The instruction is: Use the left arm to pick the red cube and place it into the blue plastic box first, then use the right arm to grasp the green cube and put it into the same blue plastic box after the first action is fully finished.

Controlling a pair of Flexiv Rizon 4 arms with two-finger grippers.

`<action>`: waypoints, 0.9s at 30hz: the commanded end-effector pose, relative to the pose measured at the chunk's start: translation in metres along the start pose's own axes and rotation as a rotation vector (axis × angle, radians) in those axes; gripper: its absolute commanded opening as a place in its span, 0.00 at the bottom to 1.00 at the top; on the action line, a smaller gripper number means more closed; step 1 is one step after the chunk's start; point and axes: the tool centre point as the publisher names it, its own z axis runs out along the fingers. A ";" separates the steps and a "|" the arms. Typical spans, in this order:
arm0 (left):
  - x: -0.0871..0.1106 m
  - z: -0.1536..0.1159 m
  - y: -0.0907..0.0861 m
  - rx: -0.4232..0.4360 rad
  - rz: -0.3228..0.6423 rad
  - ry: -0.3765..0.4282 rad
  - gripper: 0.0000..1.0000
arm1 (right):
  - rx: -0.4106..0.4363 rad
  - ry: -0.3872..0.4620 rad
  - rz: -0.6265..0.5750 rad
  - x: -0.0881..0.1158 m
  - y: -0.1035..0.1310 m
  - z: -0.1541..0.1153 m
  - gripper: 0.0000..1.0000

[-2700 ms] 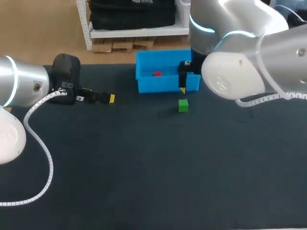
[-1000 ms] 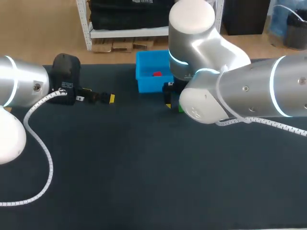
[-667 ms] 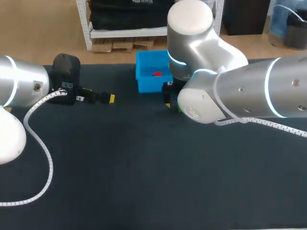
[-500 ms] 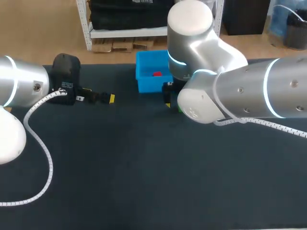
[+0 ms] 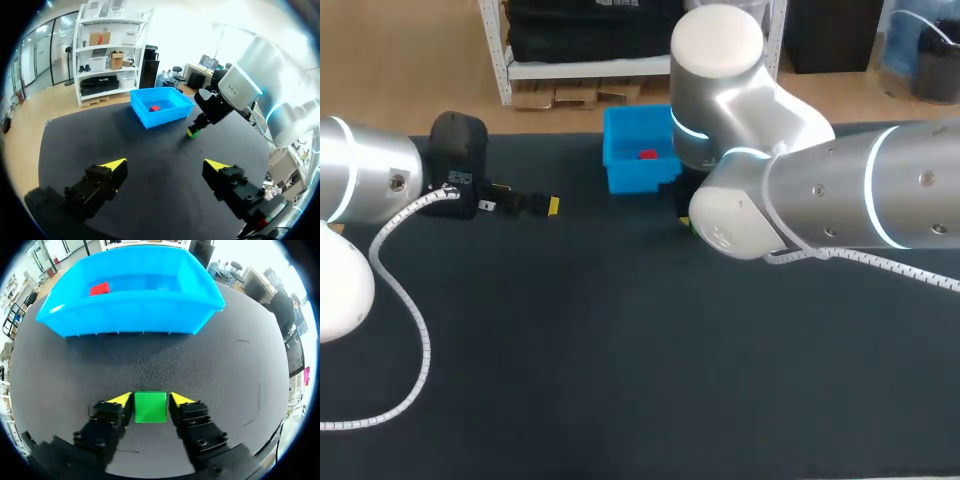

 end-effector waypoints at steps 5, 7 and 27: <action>0.002 0.000 0.003 0.011 0.002 -0.008 1.00 | -0.002 -0.005 0.008 0.003 -0.006 -0.001 0.00; 0.002 0.000 0.003 0.011 0.002 -0.008 1.00 | -0.002 -0.003 0.009 0.004 -0.006 0.000 0.00; 0.002 0.000 0.003 0.011 0.002 -0.008 1.00 | -0.074 -0.170 0.029 -0.013 -0.010 -0.076 0.00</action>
